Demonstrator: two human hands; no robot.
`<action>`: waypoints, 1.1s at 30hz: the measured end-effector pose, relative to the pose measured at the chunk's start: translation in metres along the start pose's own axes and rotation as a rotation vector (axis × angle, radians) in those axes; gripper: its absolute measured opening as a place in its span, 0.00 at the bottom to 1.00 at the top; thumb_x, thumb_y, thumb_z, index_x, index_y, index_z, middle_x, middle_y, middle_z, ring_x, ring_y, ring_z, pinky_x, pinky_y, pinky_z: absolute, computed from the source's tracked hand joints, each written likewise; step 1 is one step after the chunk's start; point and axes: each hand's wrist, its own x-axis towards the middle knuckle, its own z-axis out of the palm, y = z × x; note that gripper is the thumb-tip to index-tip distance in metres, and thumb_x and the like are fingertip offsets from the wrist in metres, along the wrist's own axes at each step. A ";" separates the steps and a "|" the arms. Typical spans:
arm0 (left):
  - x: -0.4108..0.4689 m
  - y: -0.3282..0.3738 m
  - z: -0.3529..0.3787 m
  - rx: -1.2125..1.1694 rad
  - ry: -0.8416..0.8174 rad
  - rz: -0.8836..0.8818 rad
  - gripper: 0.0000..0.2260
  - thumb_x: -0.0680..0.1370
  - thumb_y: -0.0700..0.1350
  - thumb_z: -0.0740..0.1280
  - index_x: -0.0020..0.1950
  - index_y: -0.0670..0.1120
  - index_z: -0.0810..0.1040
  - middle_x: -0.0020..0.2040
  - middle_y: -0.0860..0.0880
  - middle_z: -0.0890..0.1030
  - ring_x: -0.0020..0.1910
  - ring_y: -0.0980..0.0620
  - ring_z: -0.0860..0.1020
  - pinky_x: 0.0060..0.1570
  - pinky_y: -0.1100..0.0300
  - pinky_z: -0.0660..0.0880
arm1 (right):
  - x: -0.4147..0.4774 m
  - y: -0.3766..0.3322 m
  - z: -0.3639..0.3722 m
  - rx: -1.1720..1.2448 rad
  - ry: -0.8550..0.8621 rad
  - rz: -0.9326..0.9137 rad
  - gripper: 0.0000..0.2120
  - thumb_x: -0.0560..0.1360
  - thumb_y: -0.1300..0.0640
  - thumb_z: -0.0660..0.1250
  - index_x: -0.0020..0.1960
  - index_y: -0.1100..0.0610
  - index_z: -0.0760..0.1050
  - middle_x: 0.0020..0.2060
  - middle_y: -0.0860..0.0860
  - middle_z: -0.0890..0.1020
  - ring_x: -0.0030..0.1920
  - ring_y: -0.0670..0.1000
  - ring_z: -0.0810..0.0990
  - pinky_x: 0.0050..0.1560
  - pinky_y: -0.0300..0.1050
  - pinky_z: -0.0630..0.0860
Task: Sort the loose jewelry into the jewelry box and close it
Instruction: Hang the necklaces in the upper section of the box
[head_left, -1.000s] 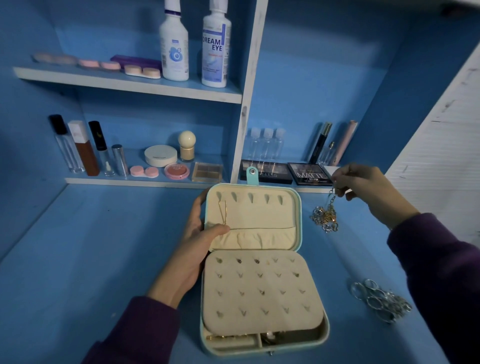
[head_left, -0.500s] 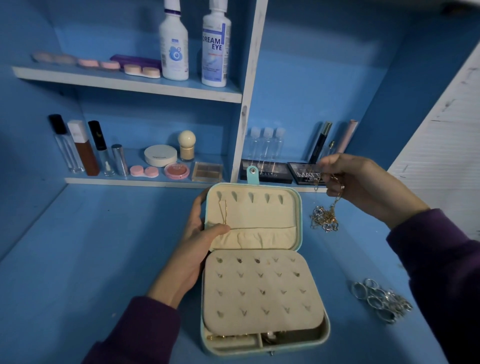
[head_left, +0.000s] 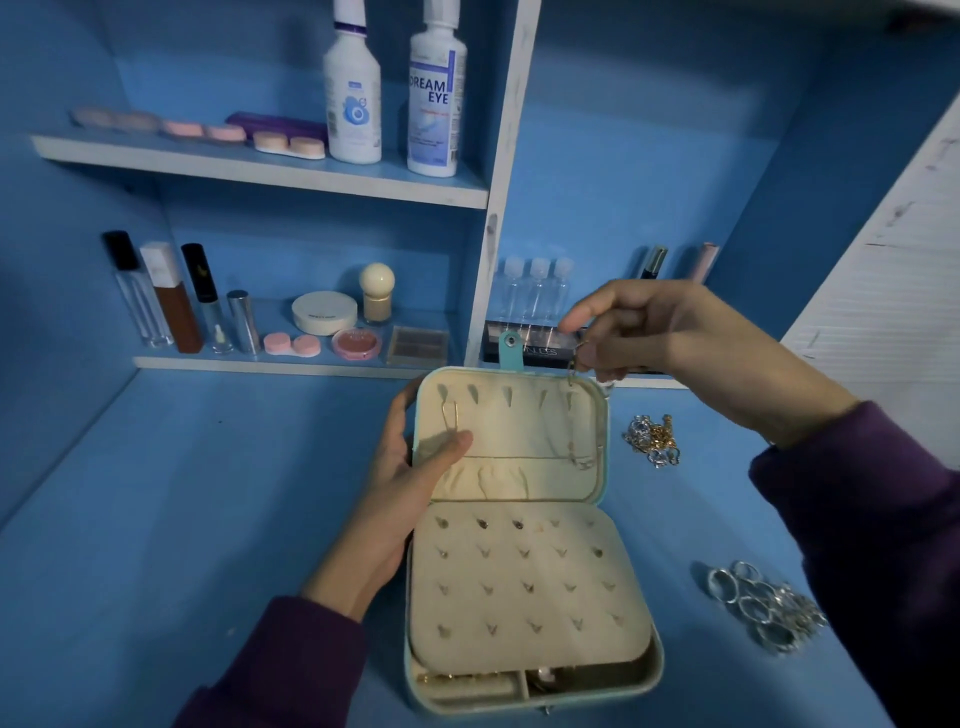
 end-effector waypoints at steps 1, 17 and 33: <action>0.000 0.000 0.001 0.007 -0.001 0.011 0.22 0.75 0.39 0.68 0.58 0.65 0.69 0.41 0.59 0.84 0.40 0.59 0.83 0.33 0.63 0.78 | 0.001 -0.003 0.003 -0.017 -0.021 -0.013 0.10 0.72 0.70 0.67 0.48 0.57 0.80 0.35 0.54 0.81 0.36 0.51 0.77 0.40 0.37 0.74; -0.004 0.004 0.001 0.063 -0.056 0.055 0.31 0.71 0.28 0.68 0.57 0.64 0.69 0.39 0.62 0.83 0.38 0.62 0.82 0.32 0.65 0.77 | 0.032 -0.015 0.038 -0.395 -0.047 -0.217 0.12 0.71 0.67 0.69 0.49 0.52 0.79 0.36 0.52 0.81 0.35 0.41 0.74 0.40 0.31 0.70; 0.001 -0.001 -0.002 0.077 -0.054 0.079 0.35 0.71 0.26 0.66 0.67 0.59 0.68 0.54 0.50 0.80 0.44 0.60 0.81 0.37 0.65 0.76 | 0.044 0.009 0.055 -0.686 0.006 -0.379 0.17 0.70 0.66 0.68 0.56 0.51 0.77 0.37 0.48 0.77 0.39 0.41 0.73 0.41 0.33 0.69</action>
